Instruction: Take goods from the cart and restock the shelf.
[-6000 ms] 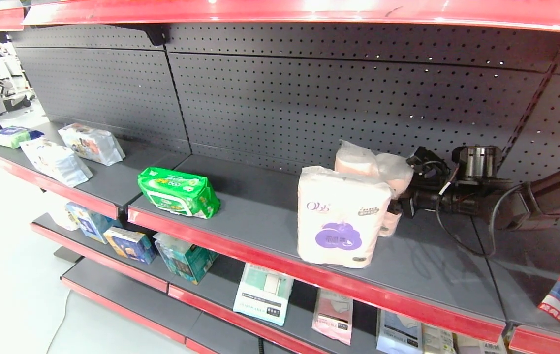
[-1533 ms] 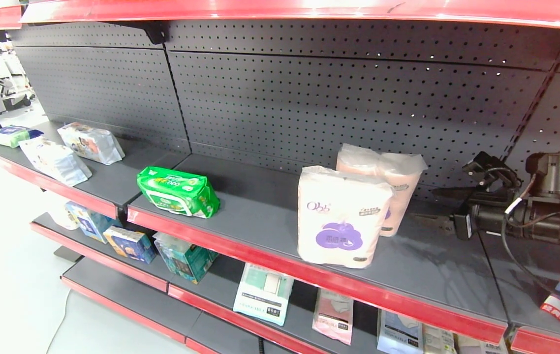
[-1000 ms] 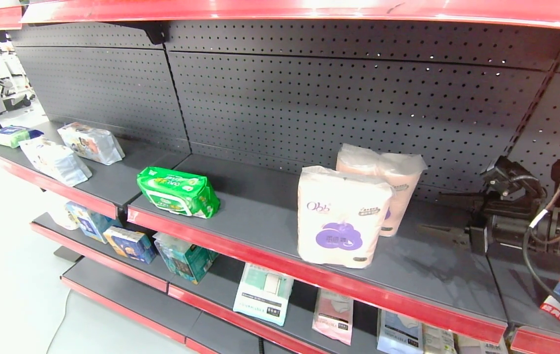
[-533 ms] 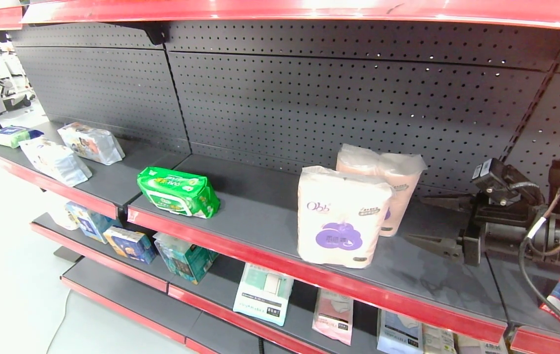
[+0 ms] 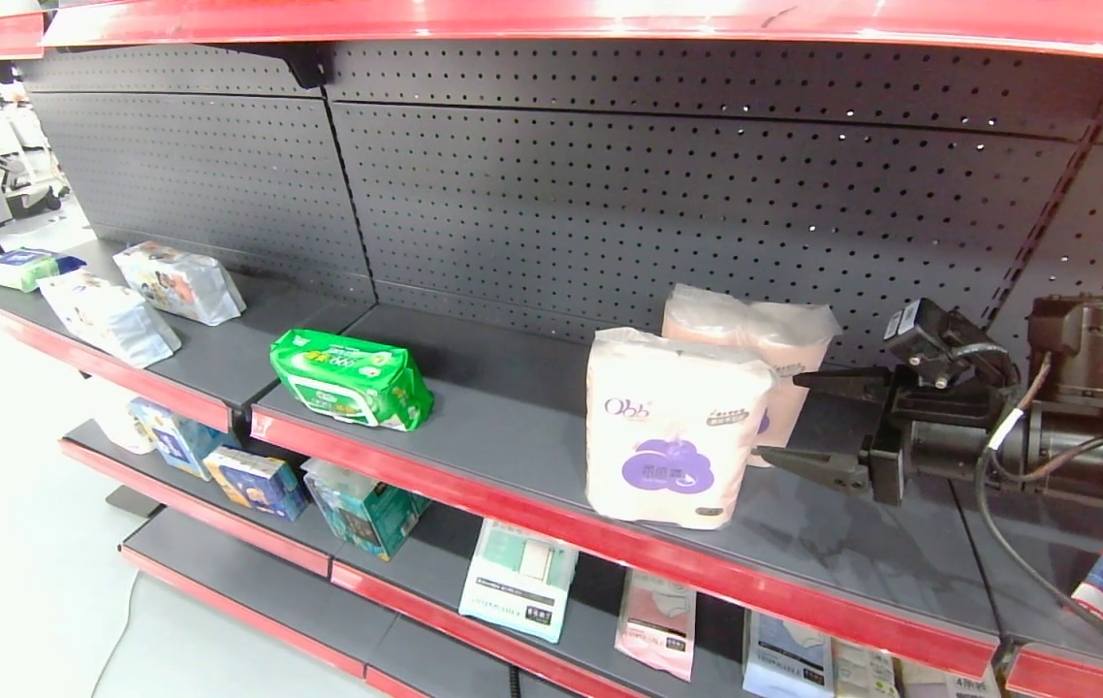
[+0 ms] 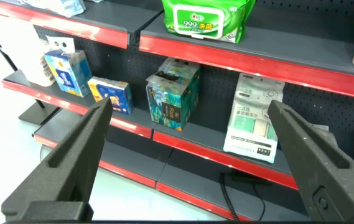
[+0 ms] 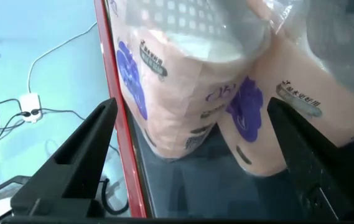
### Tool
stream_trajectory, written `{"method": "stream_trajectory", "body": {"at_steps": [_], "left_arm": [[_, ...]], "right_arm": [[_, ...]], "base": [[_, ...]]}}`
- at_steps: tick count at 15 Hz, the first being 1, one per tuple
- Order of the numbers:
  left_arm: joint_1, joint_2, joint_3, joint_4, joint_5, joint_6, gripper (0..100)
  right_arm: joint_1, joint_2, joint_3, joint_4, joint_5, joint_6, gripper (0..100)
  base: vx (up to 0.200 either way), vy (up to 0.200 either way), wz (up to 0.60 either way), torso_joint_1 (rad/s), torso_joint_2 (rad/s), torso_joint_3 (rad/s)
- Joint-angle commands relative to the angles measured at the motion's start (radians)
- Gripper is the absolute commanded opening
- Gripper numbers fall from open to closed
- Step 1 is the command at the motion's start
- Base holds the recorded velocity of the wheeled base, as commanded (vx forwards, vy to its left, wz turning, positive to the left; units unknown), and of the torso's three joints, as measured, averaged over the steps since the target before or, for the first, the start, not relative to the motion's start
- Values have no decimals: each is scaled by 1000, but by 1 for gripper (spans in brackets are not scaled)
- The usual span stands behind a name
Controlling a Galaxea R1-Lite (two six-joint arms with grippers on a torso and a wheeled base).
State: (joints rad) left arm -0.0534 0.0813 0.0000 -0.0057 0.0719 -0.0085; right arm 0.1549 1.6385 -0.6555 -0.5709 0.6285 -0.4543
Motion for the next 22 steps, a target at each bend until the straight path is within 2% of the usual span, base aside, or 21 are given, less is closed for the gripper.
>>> {"method": "stream_trajectory", "body": {"at_steps": [1, 8, 22], "left_arm": [[0, 2, 0, 0, 0, -1, 100], [0, 2, 0, 0, 0, -1, 100], [0, 2, 0, 0, 0, -1, 100]], "right_arm": [[15, 35, -19, 0, -1, -1, 100], [26, 72, -44, 0, -1, -1, 100], [104, 92, -45, 0, -36, 0, 100]], "base": [[0, 0, 0, 0, 0, 0], [0, 0, 0, 0, 0, 0], [0, 0, 0, 0, 0, 0]]}}
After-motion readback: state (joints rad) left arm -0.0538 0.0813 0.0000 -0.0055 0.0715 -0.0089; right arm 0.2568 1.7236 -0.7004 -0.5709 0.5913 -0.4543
